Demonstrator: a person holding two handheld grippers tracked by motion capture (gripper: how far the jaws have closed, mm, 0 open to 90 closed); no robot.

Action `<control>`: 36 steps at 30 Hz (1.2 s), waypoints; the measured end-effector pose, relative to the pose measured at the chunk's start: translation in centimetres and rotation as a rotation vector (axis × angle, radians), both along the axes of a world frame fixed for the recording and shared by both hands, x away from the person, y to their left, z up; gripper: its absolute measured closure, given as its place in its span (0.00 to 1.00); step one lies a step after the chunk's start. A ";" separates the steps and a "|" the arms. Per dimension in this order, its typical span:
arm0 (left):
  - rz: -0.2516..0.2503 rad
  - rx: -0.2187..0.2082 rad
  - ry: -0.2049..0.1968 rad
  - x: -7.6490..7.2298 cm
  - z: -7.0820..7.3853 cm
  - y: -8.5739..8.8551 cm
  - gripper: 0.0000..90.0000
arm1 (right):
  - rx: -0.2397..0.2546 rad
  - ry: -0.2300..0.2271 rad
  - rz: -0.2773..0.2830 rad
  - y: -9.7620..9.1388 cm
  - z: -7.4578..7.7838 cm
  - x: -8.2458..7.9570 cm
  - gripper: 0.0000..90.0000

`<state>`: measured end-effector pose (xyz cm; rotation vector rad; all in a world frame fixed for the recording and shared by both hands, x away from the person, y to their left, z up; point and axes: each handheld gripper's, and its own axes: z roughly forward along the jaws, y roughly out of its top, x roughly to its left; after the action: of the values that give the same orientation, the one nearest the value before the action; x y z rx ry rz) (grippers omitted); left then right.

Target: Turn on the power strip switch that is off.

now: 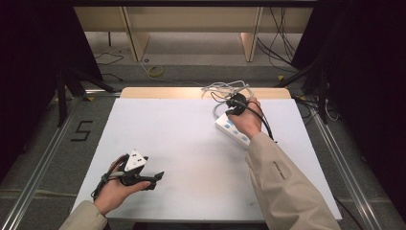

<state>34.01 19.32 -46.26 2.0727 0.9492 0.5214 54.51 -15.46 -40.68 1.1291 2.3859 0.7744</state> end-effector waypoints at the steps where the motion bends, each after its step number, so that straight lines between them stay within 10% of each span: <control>1: 0.000 0.000 0.000 0.0 0.0 0.0 0.23 | 0.000 0.005 -0.002 0.0 0.0 0.0 1.00; 36: 0.001 -0.001 -0.003 0.1 0.0 0.0 0.23 | -0.011 0.031 0.014 0.8 0.1 0.8 1.00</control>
<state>34.07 19.32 -46.24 2.0701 0.9491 0.5239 55.35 -14.67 -40.53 1.1287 2.4229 0.7525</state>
